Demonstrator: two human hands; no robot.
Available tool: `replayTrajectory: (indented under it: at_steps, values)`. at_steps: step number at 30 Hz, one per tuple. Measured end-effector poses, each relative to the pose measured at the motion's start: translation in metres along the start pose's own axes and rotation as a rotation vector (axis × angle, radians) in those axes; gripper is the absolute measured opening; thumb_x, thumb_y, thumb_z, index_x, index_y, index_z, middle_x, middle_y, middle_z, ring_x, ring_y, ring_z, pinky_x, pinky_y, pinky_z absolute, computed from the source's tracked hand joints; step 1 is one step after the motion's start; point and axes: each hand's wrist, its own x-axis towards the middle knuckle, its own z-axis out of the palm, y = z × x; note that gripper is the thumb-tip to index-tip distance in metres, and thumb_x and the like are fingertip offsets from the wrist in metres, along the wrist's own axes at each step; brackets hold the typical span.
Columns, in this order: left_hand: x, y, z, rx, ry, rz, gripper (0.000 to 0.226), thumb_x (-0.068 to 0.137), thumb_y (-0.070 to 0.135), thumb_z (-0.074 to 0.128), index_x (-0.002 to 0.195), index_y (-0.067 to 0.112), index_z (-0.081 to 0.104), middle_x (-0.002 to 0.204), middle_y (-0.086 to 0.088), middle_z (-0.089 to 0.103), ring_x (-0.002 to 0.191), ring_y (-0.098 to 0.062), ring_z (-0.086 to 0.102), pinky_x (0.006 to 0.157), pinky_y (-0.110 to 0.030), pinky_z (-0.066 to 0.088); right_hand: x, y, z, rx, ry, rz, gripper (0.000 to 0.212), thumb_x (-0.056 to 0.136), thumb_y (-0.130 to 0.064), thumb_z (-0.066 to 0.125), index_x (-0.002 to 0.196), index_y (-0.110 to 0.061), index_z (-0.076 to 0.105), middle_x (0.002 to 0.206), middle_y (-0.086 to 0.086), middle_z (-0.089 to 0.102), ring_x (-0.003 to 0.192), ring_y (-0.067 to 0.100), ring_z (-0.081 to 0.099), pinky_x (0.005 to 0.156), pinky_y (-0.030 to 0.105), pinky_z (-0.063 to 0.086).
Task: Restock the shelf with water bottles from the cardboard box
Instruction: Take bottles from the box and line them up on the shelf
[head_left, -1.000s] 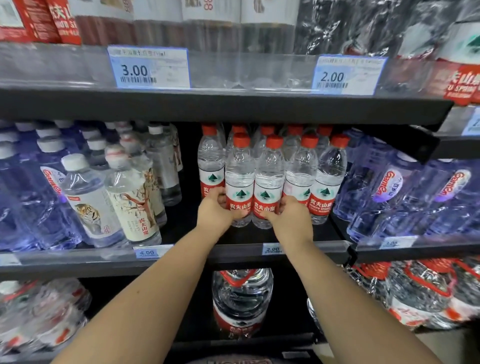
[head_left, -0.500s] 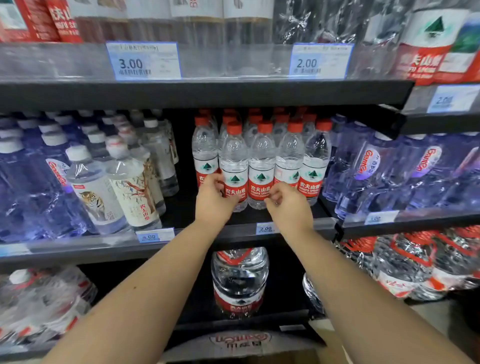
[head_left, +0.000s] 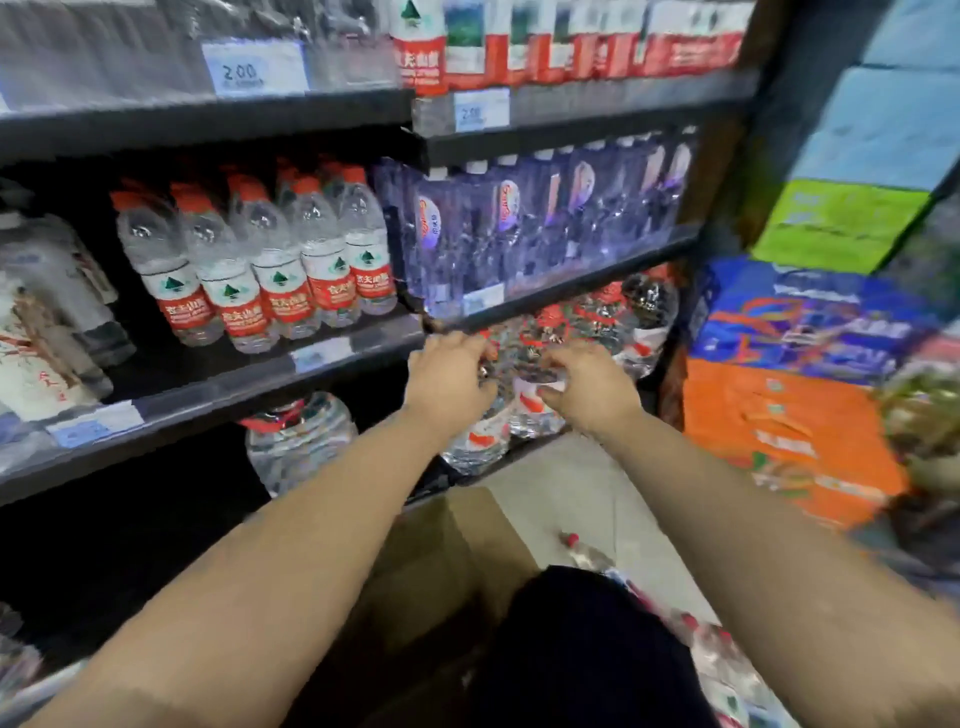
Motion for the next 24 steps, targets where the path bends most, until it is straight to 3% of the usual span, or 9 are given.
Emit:
replayTrajectory:
  at_steps: [6, 13, 20, 24]
  values:
    - [0.009, 0.075, 0.119, -0.025, -0.337, 0.191, 0.036, 0.084, 0.034, 0.064, 0.119, 0.024, 0.061, 0.119, -0.004, 0.06, 0.118, -0.029, 0.049, 0.097, -0.036, 0.039, -0.063, 0.136, 0.03, -0.011, -0.128, 0.236, 0.035, 0.08, -0.027, 0.07, 0.112, -0.017, 0.062, 0.117, 0.01, 0.062, 0.115, 0.032, 0.051, 0.094, 0.036, 0.042]
    - [0.004, 0.08, 0.25, -0.012, -0.638, 0.255, 0.035, 0.085, 0.035, 0.065, 0.119, 0.028, 0.06, 0.124, 0.003, 0.059, 0.121, -0.023, 0.049, 0.1, -0.034, 0.037, -0.118, 0.226, 0.122, 0.094, -0.295, 0.528, 0.039, 0.083, -0.027, 0.067, 0.121, -0.021, 0.058, 0.123, 0.002, 0.059, 0.119, 0.025, 0.048, 0.091, 0.033, 0.043]
    - [-0.048, 0.08, 0.375, -0.14, -0.865, 0.044, 0.032, 0.08, 0.031, 0.069, 0.11, 0.021, 0.063, 0.111, -0.002, 0.063, 0.108, -0.027, 0.056, 0.083, -0.033, 0.047, -0.185, 0.275, 0.226, 0.192, -0.421, 0.879, 0.043, 0.08, -0.031, 0.07, 0.12, -0.021, 0.059, 0.119, 0.003, 0.063, 0.11, 0.023, 0.055, 0.091, 0.032, 0.046]
    - [-0.075, 0.087, 0.428, -0.263, -0.976, -0.227, 0.062, 0.083, 0.048, 0.069, 0.132, 0.014, 0.051, 0.115, -0.005, 0.062, 0.106, -0.024, 0.059, 0.077, -0.026, 0.042, -0.226, 0.285, 0.272, 0.272, -0.455, 1.106, 0.047, 0.078, -0.032, 0.07, 0.121, -0.019, 0.056, 0.125, 0.007, 0.059, 0.107, 0.028, 0.059, 0.088, 0.035, 0.051]
